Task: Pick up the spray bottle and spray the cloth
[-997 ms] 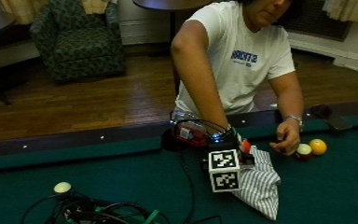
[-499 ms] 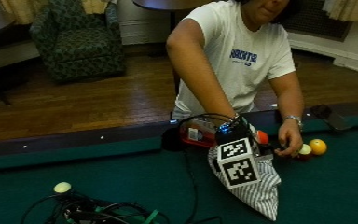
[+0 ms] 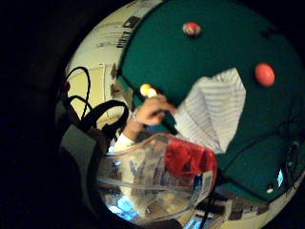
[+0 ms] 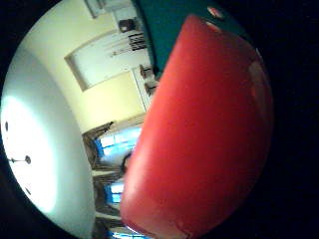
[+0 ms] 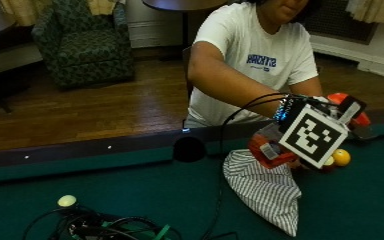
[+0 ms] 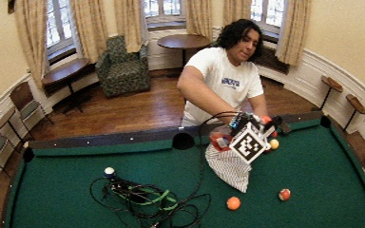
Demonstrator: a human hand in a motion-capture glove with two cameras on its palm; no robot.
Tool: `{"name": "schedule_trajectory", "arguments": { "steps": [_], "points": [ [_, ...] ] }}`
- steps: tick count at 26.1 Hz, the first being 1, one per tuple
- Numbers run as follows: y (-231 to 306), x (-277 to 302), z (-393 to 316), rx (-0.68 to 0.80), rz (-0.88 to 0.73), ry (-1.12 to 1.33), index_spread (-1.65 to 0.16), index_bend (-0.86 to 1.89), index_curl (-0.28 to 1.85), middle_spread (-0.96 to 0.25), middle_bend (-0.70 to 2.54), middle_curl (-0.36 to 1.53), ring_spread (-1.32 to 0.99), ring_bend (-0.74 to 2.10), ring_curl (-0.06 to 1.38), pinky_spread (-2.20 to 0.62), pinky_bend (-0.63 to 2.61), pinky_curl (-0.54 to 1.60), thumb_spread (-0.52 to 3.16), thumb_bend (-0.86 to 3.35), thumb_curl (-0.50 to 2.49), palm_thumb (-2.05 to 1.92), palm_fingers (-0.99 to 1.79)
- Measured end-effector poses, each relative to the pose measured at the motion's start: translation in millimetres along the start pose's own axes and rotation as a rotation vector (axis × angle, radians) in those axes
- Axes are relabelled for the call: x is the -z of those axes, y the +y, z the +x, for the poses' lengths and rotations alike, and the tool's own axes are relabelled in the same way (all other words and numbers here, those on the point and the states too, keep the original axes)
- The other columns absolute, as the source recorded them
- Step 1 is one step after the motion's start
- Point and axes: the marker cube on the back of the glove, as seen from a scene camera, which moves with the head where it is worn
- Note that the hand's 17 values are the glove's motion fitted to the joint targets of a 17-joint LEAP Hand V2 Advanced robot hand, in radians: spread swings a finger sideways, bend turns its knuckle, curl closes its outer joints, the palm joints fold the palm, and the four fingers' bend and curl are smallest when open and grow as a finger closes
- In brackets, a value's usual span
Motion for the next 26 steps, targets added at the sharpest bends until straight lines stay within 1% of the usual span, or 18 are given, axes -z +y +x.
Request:
{"name": "schedule_trajectory", "arguments": {
  "steps": [4, 7, 11, 16, 21, 26],
  "points": [
    [-22.2, -6.8, -18.5, 0.148, 0.088, 0.017, -0.27, 0.18, 0.63, -0.21, 0.56, 0.6, -0.21, 0.81, 0.49, -0.31, 0.56, 0.4, 0.74, -0.02, 0.8, 0.93, 1.33],
    [-43.5, -15.6, -18.7, 0.244, 0.167, 0.039, -0.27, 0.18, 0.63, -0.21, 0.56, 0.6, -0.22, 0.81, 0.49, -0.31, 0.56, 0.4, 0.74, -0.02, 0.8, 0.93, 1.33],
    [-71.7, -34.3, -6.3, 0.355, 0.254, -0.047, -0.27, 0.18, 0.63, -0.21, 0.56, 0.6, -0.21, 0.81, 0.49, -0.31, 0.57, 0.41, 0.74, -0.02, 0.8, 0.93, 1.33],
    [-101.2, -57.9, 20.6, 0.403, 0.317, -0.153, -0.27, 0.18, 0.63, -0.21, 0.57, 0.6, -0.22, 0.81, 0.49, -0.31, 0.57, 0.41, 0.75, -0.02, 0.8, 0.92, 1.33],
    [-125.7, -80.9, 40.2, 0.44, 0.359, -0.153, -0.27, 0.18, 0.63, -0.21, 0.57, 0.6, -0.22, 0.81, 0.49, -0.31, 0.57, 0.41, 0.75, -0.02, 0.8, 0.92, 1.33],
    [-142.2, -94.4, 43.5, 0.466, 0.382, -0.18, -0.27, 0.18, 0.63, -0.21, 0.57, 0.6, -0.21, 0.81, 0.49, -0.31, 0.57, 0.41, 0.75, -0.02, 0.8, 0.92, 1.33]
  ]
}}
